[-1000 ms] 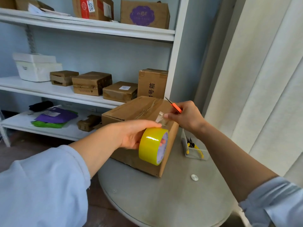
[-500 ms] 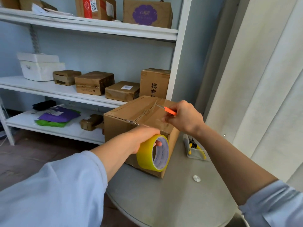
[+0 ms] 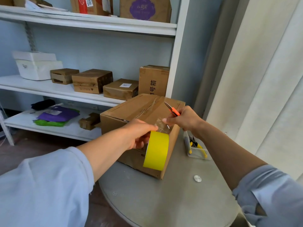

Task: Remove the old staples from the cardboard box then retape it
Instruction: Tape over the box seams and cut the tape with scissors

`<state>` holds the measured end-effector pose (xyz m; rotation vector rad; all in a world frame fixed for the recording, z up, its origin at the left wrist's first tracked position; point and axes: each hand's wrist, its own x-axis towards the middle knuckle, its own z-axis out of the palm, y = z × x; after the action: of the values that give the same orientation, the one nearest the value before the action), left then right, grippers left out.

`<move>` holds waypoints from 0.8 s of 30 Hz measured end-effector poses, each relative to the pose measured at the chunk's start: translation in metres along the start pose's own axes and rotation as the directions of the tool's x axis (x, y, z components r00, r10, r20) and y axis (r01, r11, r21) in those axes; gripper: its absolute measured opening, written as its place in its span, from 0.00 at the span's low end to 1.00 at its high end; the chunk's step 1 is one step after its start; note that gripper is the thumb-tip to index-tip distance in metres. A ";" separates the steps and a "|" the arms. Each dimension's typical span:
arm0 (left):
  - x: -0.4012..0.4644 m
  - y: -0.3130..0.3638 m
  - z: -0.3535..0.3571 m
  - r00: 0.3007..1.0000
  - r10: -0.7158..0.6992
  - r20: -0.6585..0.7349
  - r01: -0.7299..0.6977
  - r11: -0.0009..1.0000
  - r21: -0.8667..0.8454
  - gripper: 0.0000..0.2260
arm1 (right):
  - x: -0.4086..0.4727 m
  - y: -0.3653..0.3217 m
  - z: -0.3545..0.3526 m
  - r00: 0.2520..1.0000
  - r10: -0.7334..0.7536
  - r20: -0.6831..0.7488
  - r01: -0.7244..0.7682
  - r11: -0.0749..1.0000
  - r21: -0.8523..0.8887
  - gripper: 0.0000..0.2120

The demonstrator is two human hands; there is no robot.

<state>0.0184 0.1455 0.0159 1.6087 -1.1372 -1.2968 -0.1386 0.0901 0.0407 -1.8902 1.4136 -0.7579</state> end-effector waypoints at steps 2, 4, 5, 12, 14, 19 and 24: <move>0.006 0.001 0.001 1.000 -0.023 0.012 0.023 1.000 -0.020 0.03 | 0.003 0.002 0.000 1.000 0.001 0.022 -0.001 1.000 0.003 0.08; 0.012 0.001 0.001 0.998 -0.054 0.031 0.054 0.998 -0.014 0.05 | 0.005 0.007 0.001 0.999 0.011 0.040 -0.011 1.000 0.002 0.08; 0.015 0.000 0.001 0.996 -0.078 0.042 0.078 0.997 -0.006 0.07 | 0.007 0.009 0.002 0.999 0.022 0.045 -0.023 1.000 0.007 0.09; 0.023 -0.001 0.008 0.994 -0.096 0.045 0.095 0.995 0.012 0.08 | 0.009 0.026 0.003 0.988 0.113 0.105 -0.124 0.987 0.100 0.12; 0.026 -0.002 0.008 0.999 -0.049 0.012 0.048 0.997 0.056 0.15 | 0.011 0.027 0.001 0.984 0.131 0.119 -0.143 0.985 0.097 0.12; 0.026 -0.004 0.004 1.000 -0.017 -0.024 0.019 0.997 0.077 0.14 | 0.011 0.022 0.000 0.970 0.176 0.166 -0.191 0.979 0.078 0.12; 0.029 -0.012 0.001 0.997 -0.076 0.007 0.075 0.996 0.045 0.28 | 0.016 0.023 0.003 0.969 0.184 0.163 -0.193 0.980 0.045 0.12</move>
<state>0.0221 0.1216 -0.0043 1.6948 -1.1269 -1.3361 -0.1460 0.0707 0.0215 -1.7014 1.4292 -0.5397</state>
